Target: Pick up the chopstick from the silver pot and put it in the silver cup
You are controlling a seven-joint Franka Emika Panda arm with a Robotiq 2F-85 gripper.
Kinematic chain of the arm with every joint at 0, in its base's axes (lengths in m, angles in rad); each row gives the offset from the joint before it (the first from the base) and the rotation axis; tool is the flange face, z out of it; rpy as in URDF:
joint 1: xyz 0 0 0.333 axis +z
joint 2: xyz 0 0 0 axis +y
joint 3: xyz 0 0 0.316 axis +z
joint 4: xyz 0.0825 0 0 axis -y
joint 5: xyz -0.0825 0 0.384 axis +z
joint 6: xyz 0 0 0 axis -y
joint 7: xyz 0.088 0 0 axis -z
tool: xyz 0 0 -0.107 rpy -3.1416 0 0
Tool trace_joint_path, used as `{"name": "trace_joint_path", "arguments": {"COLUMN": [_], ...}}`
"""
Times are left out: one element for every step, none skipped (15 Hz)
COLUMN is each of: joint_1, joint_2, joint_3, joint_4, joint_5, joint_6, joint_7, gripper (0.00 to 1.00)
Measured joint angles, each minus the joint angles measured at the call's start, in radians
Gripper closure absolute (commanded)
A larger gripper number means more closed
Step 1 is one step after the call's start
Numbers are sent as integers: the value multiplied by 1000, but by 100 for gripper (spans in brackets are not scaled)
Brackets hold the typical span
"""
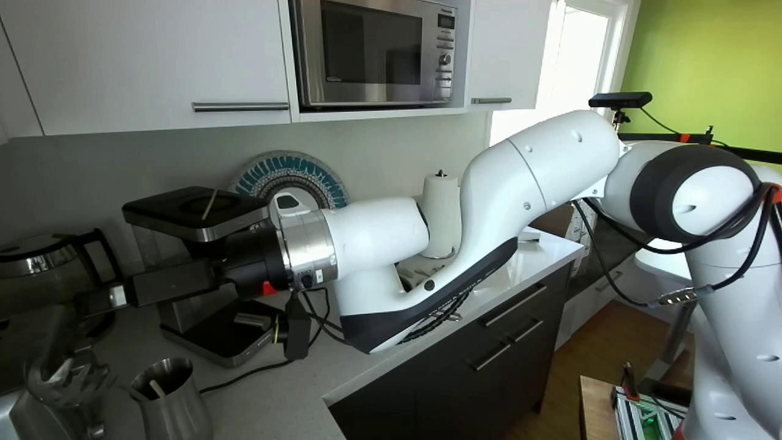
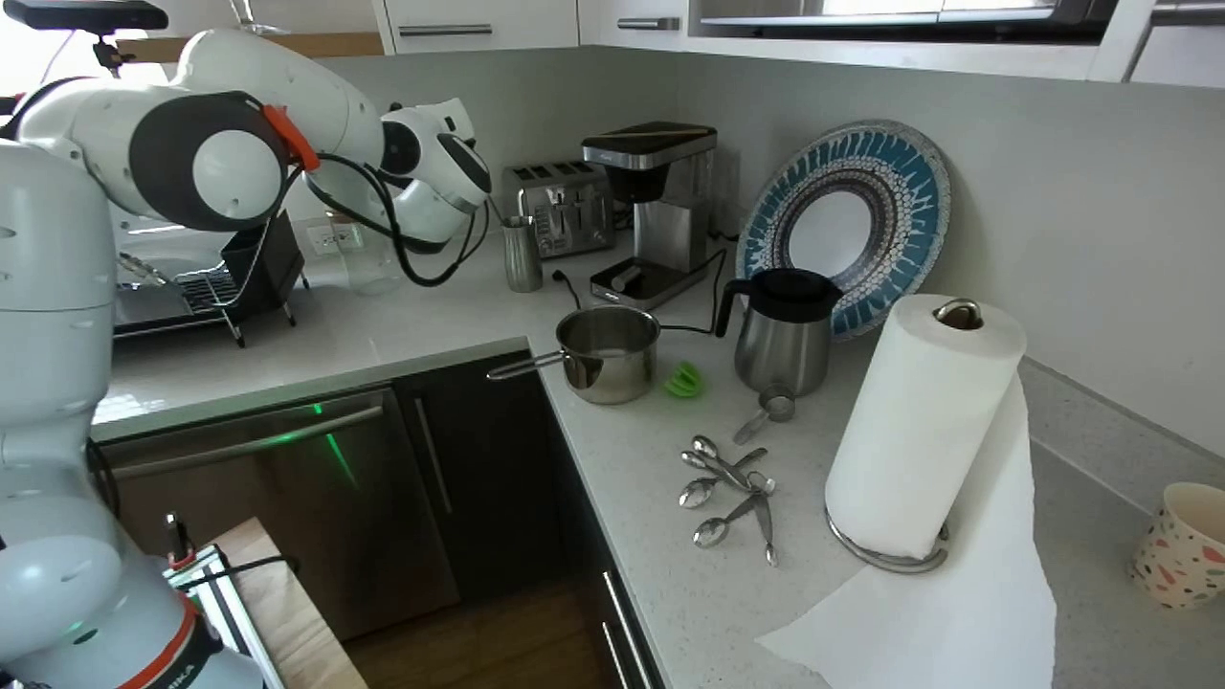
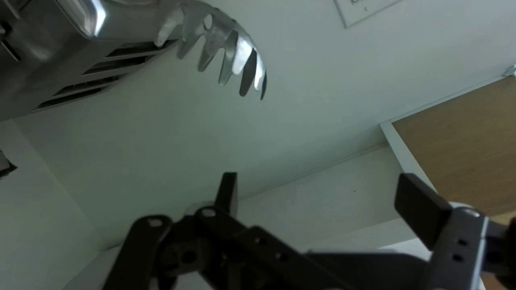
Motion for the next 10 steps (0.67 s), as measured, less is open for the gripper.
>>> {"name": "trace_joint_path", "arguments": {"joint_1": [0,0,-1,-4,-11,-22,-38,-55,-72,-85], "joint_2": [0,0,-3,-13,-35,-71,-117,-168,-221,-275], "joint_3": [0,0,0,0,0,-1,-1,-2,-3,-7], "joint_4": [0,1,-1,-10,-33,-67,-109,-150,-191,-233], "joint_5": [0,0,-26,-84,-143,-204,-279,-361,-442,-522], "joint_6": [0,0,-16,-45,-67,-83,-95,-105,-112,-117], "joint_7": [0,0,14,55,101,151,215,289,366,444], "gripper": [0,0,0,0,0,0,0,0,0,0]}}
